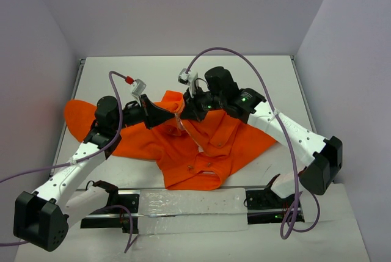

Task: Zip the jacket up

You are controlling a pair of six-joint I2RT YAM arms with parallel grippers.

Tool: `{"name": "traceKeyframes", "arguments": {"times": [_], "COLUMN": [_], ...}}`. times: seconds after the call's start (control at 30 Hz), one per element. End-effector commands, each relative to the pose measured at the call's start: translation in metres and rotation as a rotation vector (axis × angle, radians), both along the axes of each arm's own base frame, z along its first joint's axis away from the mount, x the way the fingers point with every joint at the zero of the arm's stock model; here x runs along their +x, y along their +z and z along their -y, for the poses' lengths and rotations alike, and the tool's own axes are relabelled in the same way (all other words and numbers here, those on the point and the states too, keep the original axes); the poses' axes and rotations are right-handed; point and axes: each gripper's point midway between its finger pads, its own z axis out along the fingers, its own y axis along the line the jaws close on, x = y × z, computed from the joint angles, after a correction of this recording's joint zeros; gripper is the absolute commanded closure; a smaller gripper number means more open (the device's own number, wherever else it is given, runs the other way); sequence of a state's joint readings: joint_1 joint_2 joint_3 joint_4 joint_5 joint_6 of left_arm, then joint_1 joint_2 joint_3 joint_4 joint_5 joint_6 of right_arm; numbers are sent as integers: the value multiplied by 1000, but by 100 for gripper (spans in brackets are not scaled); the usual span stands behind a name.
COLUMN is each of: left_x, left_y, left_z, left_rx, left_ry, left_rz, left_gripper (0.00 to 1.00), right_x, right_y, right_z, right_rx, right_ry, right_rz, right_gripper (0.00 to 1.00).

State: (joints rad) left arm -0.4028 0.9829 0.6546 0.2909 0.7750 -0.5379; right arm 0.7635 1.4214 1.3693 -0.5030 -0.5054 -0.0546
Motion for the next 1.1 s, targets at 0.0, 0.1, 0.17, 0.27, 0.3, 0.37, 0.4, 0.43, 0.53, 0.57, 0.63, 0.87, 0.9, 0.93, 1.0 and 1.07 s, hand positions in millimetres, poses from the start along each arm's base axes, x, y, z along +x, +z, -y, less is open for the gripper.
{"name": "traceKeyframes", "arguments": {"times": [0.0, 0.1, 0.17, 0.27, 0.3, 0.37, 0.4, 0.43, 0.53, 0.57, 0.63, 0.87, 0.9, 0.93, 1.0, 1.07], "left_x": [-6, -7, -7, -8, -8, -7, -8, -8, -8, -9, -9, -11, -12, -13, -14, -17], "left_y": [23, 22, 22, 21, 21, 22, 22, 22, 23, 23, 23, 22, 23, 25, 21, 20], "left_z": [5, 5, 5, 6, 6, 6, 6, 7, 7, 7, 6, 6, 6, 7, 8, 10], "left_rx": [-17, -14, -12, -11, -11, -13, -14, -14, -14, -13, -10, 2, 1, 4, 17, 26], "left_ry": [-49, -51, -54, -60, -62, -62, -65, -68, -69, -69, -67, -75, -78, -89, -108, -138], "left_rz": [68, 64, 63, 59, 57, 58, 58, 59, 59, 60, 64, 62, 64, 62, 33, 15], "left_gripper": [100, 100, 100, 100, 100, 100, 100, 100, 100, 100, 100, 100, 100, 100, 100, 100], "right_x": [-9, -11, -11, -12, -12, -11, -10, -9, -8, -6, -2, 1, 2, 0, -1, -3], "right_y": [51, 53, 56, 57, 58, 57, 55, 54, 50, 49, 47, 41, 39, 34, 29, 24], "right_z": [-5, -5, -4, -4, -4, -4, -5, -6, -8, -8, -6, 4, 5, 6, 6, 9], "right_rx": [112, 117, 121, 120, 120, 115, 112, 108, 98, 94, 85, 49, 40, 28, 15, 5], "right_ry": [46, 47, 48, 51, 52, 52, 52, 53, 52, 43, 13, -25, -26, -15, -8, -4], "right_rz": [114, 119, 125, 127, 129, 126, 124, 122, 115, 116, 126, 145, 142, 136, 131, 130], "right_gripper": [100, 100, 100, 100, 100, 100, 100, 100, 100, 100, 100, 100, 100, 100, 100, 100]}}
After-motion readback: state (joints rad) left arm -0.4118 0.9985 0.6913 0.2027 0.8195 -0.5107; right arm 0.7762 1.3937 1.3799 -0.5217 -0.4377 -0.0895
